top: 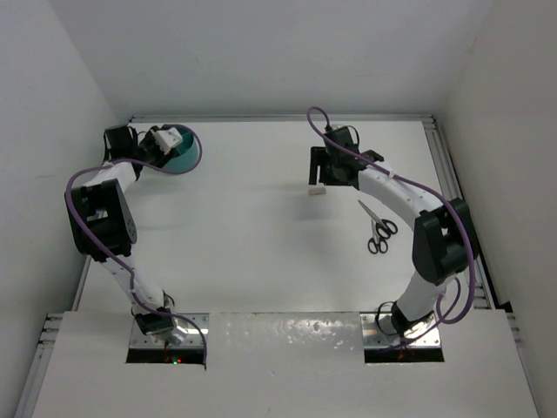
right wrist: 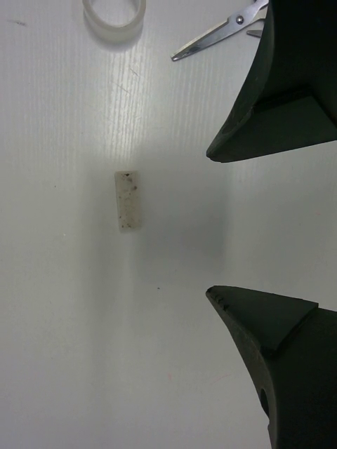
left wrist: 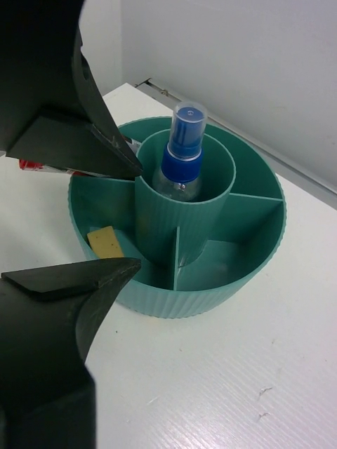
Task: Sort the stationery into containers
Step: Place the stationery in the storage box, then pick up the stationery from the center of the board.
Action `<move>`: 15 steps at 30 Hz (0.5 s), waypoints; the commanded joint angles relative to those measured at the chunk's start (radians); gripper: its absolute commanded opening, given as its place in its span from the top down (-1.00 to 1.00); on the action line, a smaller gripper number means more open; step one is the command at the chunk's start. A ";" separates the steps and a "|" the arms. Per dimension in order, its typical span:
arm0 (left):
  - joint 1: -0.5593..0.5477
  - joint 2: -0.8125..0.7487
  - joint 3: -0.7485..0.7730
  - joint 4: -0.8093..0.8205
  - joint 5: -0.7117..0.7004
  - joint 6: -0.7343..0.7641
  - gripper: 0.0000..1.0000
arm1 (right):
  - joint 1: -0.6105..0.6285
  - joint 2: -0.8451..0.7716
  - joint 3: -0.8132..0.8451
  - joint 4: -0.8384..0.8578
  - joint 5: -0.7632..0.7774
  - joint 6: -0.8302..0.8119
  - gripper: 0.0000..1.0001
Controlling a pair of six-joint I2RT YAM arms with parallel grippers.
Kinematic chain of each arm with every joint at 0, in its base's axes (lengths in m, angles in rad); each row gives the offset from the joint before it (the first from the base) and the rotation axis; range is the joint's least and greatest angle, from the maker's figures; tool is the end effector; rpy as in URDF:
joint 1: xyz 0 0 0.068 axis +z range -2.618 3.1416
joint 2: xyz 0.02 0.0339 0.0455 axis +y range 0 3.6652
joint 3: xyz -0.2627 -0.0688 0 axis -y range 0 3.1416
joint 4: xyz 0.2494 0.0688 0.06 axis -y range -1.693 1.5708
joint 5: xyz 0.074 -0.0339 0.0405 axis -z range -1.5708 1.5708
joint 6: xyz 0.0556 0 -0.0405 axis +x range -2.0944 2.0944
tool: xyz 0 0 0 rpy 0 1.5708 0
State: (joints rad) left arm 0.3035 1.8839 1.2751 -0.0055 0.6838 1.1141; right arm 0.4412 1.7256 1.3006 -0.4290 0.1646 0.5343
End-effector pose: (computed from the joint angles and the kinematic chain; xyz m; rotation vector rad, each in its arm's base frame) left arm 0.4261 0.0966 0.2025 1.1293 1.6949 0.1347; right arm 0.3630 0.1613 0.2277 0.1876 2.4173 0.2488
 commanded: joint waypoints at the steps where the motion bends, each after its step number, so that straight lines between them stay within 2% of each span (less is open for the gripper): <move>1: 0.011 -0.032 -0.003 0.013 0.028 -0.014 0.05 | 0.008 -0.055 0.046 -0.004 0.027 -0.017 -0.41; 4: 0.009 -0.048 0.038 0.012 0.063 -0.106 0.03 | 0.008 -0.078 0.026 -0.004 0.032 -0.019 -0.42; 6: -0.010 -0.068 0.088 0.016 0.063 -0.225 0.03 | 0.008 -0.095 0.005 -0.005 0.020 -0.017 -0.43; 10: -0.111 -0.106 0.154 0.009 -0.050 -0.385 0.02 | -0.021 -0.161 -0.064 -0.014 -0.026 -0.020 -0.46; 13: -0.249 -0.129 0.164 -0.068 -0.125 -0.459 -0.02 | -0.059 -0.256 -0.159 -0.017 -0.036 -0.007 -0.48; 14: -0.347 -0.128 0.161 -0.082 -0.162 -0.494 -0.03 | -0.082 -0.306 -0.181 -0.020 -0.034 0.000 -0.48; 15: -0.393 -0.121 0.159 -0.086 -0.182 -0.522 -0.05 | -0.097 -0.332 -0.228 -0.031 -0.033 0.006 -0.49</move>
State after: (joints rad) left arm 0.0925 1.8042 1.4124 -0.0494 0.5575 0.7227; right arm 0.3878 1.4788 1.1400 -0.4435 0.1406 0.5240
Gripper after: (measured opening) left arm 0.521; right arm 0.744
